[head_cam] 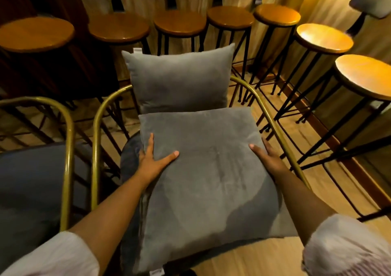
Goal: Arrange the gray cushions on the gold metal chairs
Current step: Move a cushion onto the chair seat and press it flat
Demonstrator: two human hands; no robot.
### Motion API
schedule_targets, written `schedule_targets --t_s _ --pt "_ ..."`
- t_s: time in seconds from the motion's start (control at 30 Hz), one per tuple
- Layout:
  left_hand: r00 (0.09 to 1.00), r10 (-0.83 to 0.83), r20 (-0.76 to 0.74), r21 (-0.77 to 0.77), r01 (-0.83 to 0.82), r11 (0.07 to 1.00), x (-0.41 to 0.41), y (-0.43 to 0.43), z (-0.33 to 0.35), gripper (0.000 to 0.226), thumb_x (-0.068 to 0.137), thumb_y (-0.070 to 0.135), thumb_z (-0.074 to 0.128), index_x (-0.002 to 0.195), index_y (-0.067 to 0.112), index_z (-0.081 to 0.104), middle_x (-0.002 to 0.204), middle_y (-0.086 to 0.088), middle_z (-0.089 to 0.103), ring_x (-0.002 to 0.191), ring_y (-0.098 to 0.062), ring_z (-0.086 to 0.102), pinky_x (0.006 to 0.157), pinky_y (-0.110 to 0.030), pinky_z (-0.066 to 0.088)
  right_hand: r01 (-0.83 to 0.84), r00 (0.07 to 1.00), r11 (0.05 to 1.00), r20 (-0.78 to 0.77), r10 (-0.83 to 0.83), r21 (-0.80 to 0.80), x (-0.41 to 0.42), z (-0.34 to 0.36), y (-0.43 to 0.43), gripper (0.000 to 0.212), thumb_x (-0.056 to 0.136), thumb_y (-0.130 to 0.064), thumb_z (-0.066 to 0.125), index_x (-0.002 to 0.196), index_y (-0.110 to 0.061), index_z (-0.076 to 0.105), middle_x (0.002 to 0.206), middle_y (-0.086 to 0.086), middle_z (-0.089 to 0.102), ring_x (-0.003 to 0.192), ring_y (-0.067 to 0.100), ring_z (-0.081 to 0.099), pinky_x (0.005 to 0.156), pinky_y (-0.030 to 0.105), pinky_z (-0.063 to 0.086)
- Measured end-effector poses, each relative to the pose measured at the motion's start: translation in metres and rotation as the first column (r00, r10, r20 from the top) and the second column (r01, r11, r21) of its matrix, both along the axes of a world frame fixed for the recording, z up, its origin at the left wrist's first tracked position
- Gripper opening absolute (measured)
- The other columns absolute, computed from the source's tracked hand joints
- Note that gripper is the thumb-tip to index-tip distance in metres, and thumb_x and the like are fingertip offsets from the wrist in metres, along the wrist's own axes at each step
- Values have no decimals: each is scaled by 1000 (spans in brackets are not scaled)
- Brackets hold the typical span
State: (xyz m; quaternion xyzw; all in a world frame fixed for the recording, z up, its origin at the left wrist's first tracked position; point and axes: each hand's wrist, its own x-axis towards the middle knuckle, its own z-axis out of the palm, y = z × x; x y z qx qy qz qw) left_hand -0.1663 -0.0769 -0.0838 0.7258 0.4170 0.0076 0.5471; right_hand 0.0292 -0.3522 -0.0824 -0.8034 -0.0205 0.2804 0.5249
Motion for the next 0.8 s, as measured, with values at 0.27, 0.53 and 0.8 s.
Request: schedule_targets --t_s 0.27,0.53,0.8 --pt "987 14 -160 79 -1 997 26 4 -28 101 75 62 61 146 46 -9 160 -13 -10 148 -36 4 118 -47 11 28 999 982 -36 -36 -185 21 -40 13 92 64 -79 57 144 -50 23 152 10 36 133 36 42 109 50 37" --pt "985 32 -172 113 -12 994 17 -3 -14 97 79 62 56 150 37 -4 161 -13 2 146 -37 14 117 -50 17 -21 977 942 192 90 -335 12 -22 11 80 79 -69 51 145 -28 36 146 12 40 129 35 45 107 49 39" --pt "986 -145 -84 334 165 928 -21 -16 33 57 95 39 44 145 11 35 151 -13 36 138 -31 35 111 -45 33 -153 735 904 565 374 -400 -39 24 69 48 93 -45 48 126 -12 59 130 10 56 121 28 51 103 45 41"
